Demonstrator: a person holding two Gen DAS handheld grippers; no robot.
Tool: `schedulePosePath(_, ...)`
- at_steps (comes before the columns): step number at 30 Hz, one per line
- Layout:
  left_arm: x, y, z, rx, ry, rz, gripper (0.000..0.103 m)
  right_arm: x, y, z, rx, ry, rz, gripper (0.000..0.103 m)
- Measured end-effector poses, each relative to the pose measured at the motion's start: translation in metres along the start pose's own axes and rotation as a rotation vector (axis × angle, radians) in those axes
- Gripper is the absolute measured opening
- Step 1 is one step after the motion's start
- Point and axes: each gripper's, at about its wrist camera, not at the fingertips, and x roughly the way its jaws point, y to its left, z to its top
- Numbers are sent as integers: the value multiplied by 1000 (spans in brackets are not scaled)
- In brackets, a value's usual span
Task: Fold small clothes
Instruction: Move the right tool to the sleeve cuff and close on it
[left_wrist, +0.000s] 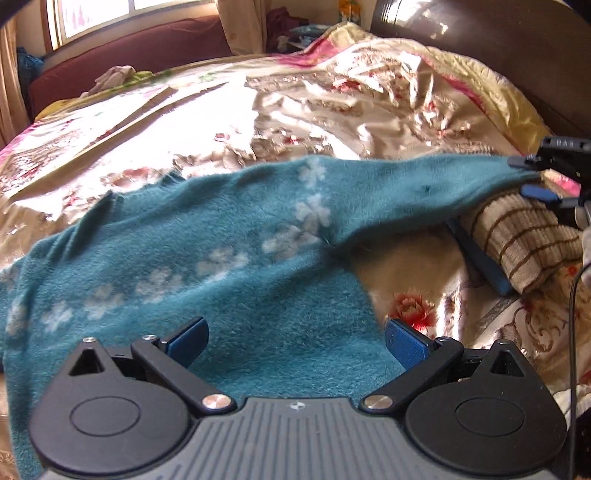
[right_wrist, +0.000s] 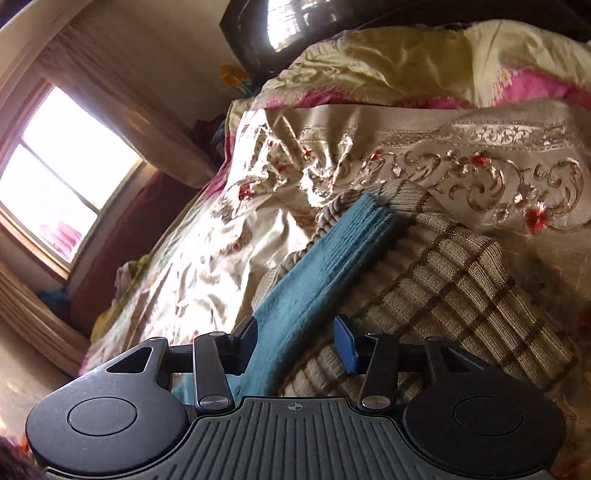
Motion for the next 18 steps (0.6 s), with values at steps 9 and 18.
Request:
schedulePosePath(9,13,-4,-4,-4,41,-18,103,14,-2,5,40,-48,-27,37)
schedulePosePath(18,-3,30,-26,-72,27,1,103,15,30,5,-40,-87,-51,10)
